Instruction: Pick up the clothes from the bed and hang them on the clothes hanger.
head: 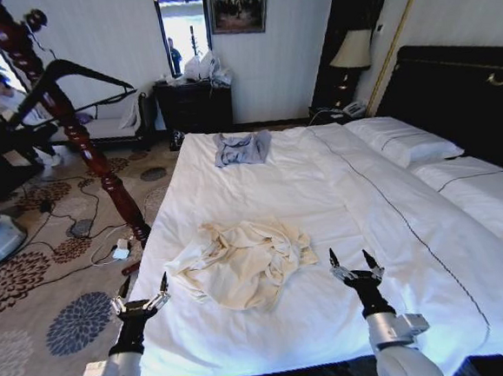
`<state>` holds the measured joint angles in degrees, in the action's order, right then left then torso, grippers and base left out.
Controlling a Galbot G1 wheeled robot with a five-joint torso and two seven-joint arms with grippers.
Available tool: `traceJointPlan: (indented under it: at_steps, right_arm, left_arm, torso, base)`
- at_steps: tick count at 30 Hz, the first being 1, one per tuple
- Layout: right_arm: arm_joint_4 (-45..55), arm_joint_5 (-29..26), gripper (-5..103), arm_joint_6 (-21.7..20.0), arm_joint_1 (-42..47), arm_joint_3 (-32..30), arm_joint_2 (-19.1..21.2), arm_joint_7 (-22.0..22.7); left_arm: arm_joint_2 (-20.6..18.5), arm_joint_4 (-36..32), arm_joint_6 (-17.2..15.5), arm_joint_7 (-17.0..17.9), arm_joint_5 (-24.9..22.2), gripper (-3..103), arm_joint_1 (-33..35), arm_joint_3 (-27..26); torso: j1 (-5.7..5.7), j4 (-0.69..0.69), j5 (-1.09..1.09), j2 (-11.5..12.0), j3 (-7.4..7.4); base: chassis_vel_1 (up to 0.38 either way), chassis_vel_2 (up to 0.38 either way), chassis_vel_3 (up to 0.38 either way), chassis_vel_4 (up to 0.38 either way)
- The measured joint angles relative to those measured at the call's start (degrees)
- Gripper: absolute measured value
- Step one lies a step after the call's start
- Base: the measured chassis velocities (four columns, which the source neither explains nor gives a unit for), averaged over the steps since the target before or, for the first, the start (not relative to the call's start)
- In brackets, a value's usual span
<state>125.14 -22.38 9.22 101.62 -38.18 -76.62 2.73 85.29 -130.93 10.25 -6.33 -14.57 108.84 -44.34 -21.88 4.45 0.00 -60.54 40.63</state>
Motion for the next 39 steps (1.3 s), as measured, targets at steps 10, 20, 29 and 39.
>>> traceJointPlan:
  at_steps: [10,20,29,39]
  right_arm:
    - [-4.18,-18.99,100,-3.59,-5.57,2.93,10.95,1.8]
    - [-13.28,-39.75,100,-11.02,-20.1,8.14,23.3,6.13]
    - [-20.11,-55.95,100,-22.31,-42.67,23.24,27.11,15.59]
    - [-35.92,-61.54,100,-30.71,-66.33,39.91,19.97,26.0]
  left_arm:
    - [0.16,-2.66,0.47,-0.03,1.25,100,1.44,0.44]
    - [0.89,-2.62,2.53,-0.77,3.63,100,2.15,1.55]
    - [1.28,-2.84,3.18,-0.87,3.92,100,2.06,1.0]
    - [1.08,-2.36,3.65,-0.67,3.15,100,2.28,-0.51]
  torso:
    - [0.0,0.01,0.03,0.0,0.0]
    - [0.0,0.01,0.01,0.0,0.0]
    - [-0.01,-0.01,-0.01,0.01,0.01]
    - [-0.01,-0.01,-0.01,0.01,0.01]
  base:
    - [0.0,0.0,0.0,0.0]
    - [0.0,0.0,0.0,0.0]
    - [0.0,0.0,0.0,0.0]
    - [0.0,0.0,0.0,0.0]
